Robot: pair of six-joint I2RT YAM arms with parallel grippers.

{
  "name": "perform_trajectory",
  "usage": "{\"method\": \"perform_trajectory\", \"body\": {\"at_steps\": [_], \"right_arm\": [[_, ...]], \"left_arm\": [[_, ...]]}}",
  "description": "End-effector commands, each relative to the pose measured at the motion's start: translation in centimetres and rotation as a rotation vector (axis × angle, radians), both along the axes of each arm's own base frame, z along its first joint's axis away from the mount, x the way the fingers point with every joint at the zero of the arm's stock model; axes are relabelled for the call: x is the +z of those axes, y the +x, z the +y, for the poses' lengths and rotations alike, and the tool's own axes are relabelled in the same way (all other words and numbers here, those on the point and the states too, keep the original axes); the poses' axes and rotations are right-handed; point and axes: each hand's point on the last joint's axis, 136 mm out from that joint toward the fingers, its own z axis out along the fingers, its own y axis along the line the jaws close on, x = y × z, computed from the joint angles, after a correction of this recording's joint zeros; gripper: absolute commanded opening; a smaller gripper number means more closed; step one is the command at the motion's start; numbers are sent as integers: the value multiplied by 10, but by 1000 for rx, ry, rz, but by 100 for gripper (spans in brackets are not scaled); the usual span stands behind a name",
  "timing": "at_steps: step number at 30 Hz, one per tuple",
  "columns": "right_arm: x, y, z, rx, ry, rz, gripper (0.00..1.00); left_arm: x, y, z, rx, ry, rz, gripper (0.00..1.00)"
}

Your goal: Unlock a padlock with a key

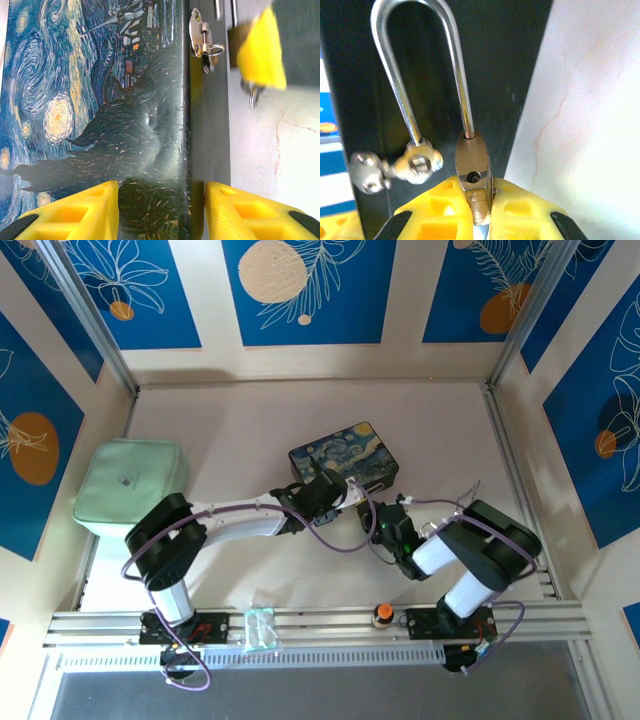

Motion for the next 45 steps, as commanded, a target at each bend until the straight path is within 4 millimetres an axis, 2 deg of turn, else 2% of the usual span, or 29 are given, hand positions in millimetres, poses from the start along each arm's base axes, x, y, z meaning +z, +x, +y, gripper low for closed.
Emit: {"method": "perform_trajectory", "body": {"at_steps": [1,5,10,15,26,33,39,45], "right_arm": [[-4,0,-21,-45,-89,32,4],[-9,-3,-29,-27,-102,129,4],[-4,-6,-7,200,-149,176,4],[-21,-21,0,317,-84,266,4],[-47,-53,-17,369,-140,411,4],[-52,-67,-30,407,-134,480,5],[-53,-73,-34,466,-122,538,12],[-52,-75,-47,476,-165,581,21]], "left_arm": [[-75,-50,47,-35,241,264,46],[-72,-45,47,-15,241,252,46],[-60,-26,51,94,178,247,44],[-48,-4,58,205,127,219,44],[-34,33,79,369,80,189,43],[-18,41,74,350,26,165,46],[-4,45,68,324,-3,140,54],[6,50,78,343,23,108,59]]}}
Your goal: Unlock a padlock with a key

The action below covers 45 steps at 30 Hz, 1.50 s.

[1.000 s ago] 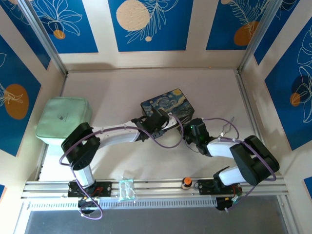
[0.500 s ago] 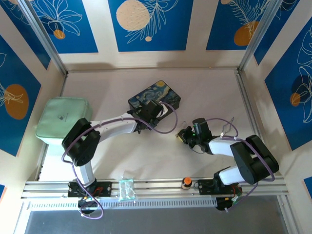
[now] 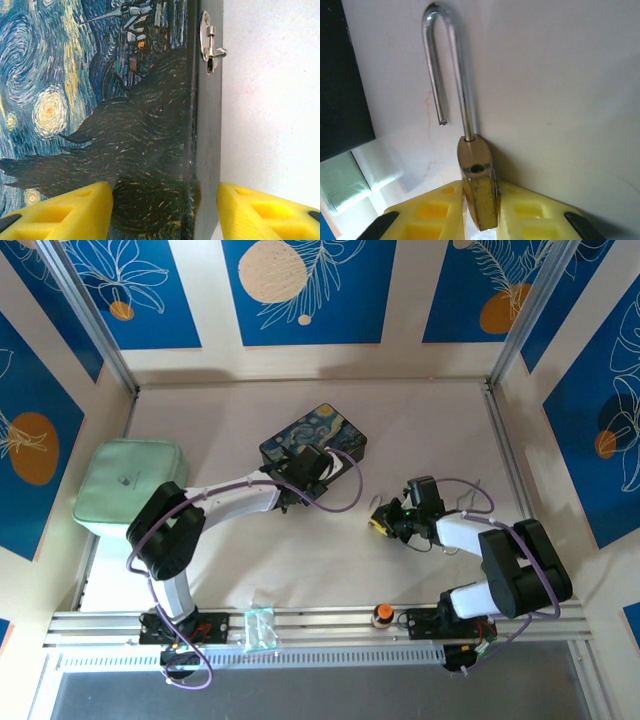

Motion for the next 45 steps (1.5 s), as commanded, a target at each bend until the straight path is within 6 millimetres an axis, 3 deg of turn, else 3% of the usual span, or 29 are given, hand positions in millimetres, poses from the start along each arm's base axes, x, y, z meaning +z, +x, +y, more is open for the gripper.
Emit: {"method": "perform_trajectory", "body": {"at_steps": [1,10,21,25,29,31,33,36,39,43,45], "right_arm": [[-23,-36,-17,40,-94,164,21],[-1,-27,-28,68,-207,115,29],[17,-24,-39,72,-287,61,30],[35,-19,-37,101,-334,-19,33],[79,-5,-40,143,-476,-224,51],[102,3,-47,153,-561,-316,75],[118,11,-55,159,-638,-379,83],[134,27,-74,177,-814,-482,84],[142,45,-90,220,-1003,-620,86],[140,61,-96,215,-976,-811,86],[142,67,-106,110,-921,-904,85]], "left_arm": [[1,-2,27,45,74,32,60],[14,-3,67,168,130,-34,70],[12,10,125,385,89,-1,73],[23,13,136,416,53,-15,73],[42,1,126,403,-136,3,74],[58,-9,122,400,-299,6,76],[72,-17,128,422,-438,-24,78],[84,-24,156,502,-552,-146,88],[91,-27,191,559,-499,-305,91],[90,-26,220,575,-385,-447,95],[88,-22,231,574,-337,-557,99]]}}
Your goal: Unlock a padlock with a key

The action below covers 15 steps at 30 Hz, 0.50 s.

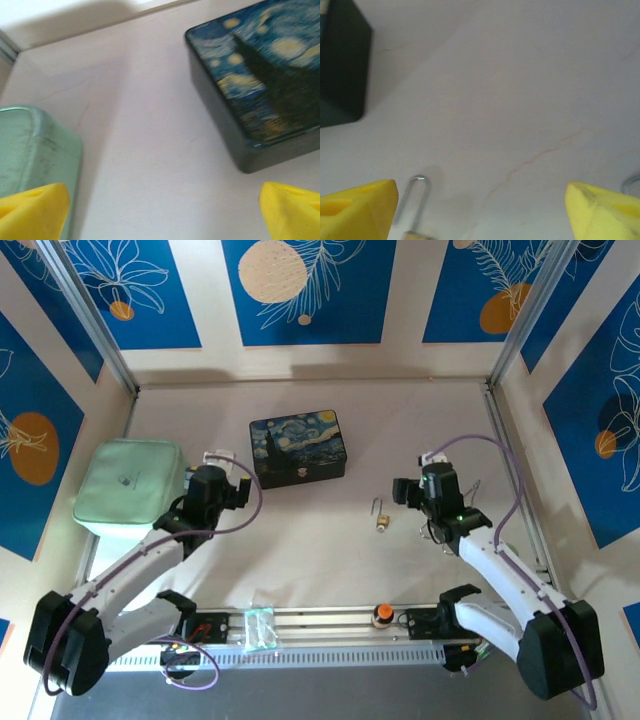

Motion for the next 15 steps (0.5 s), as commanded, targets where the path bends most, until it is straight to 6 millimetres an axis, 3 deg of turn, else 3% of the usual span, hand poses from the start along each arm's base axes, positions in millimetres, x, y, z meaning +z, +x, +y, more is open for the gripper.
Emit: {"method": "perform_trajectory", "body": {"at_steps": [1,4,8,12,15], "right_arm": [[31,23,-9,41,27,-291,85],[31,31,-21,64,98,-431,84],[14,51,-39,3,128,-413,84],[-1,68,-48,-7,153,-365,85],[-13,77,-51,-17,164,-348,85]], "left_arm": [[18,15,23,74,98,-204,99],[2,25,39,103,28,-211,99],[-4,39,53,117,-76,-280,100],[-16,56,64,116,-71,-261,100],[-31,58,75,125,-149,-213,99]]}}
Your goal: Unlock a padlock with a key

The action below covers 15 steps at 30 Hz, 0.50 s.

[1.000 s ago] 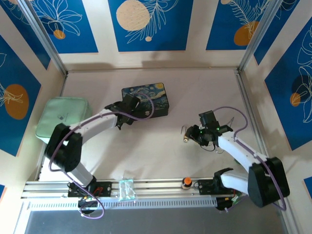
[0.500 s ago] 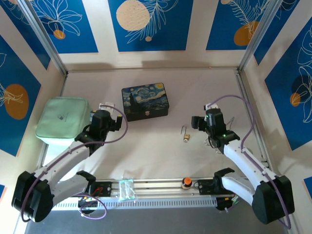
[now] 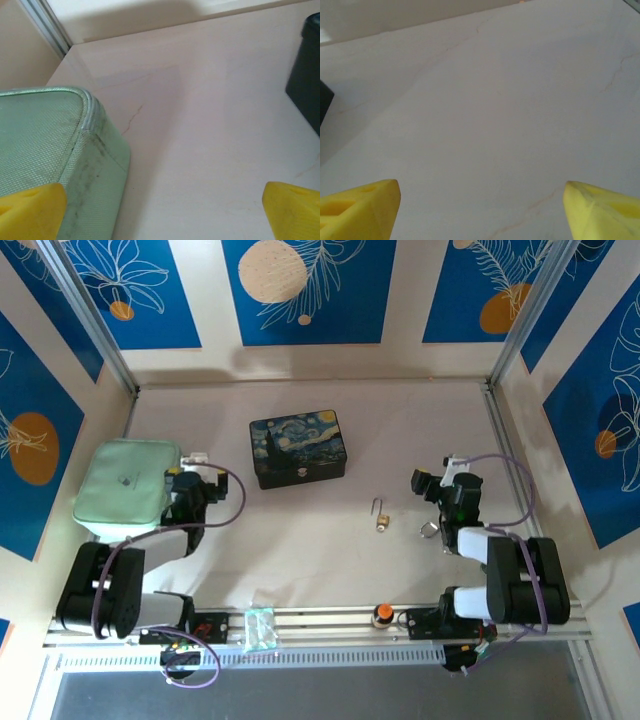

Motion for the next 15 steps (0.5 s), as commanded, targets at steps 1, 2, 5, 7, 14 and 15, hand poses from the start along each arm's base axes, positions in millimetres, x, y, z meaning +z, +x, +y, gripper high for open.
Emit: {"method": "perform_trajectory", "body": {"at_steps": [1,2,5,7,14,15], "right_arm": [[23,21,7,44,14,-106,85],[20,24,11,56,-2,-77,86],[8,39,17,59,-40,-21,99],[3,37,29,130,-54,-19,99],[3,36,29,119,-73,-35,99],[4,36,30,119,-74,-40,99]], "left_arm": [[15,13,0,-43,-103,-103,100],[10,13,0,-54,-112,-111,99],[-3,13,0,-54,-114,-133,100],[-12,16,6,-17,-109,-151,99],[-17,27,-2,-48,-90,-81,99],[-17,26,-2,-47,-91,-77,99]]}}
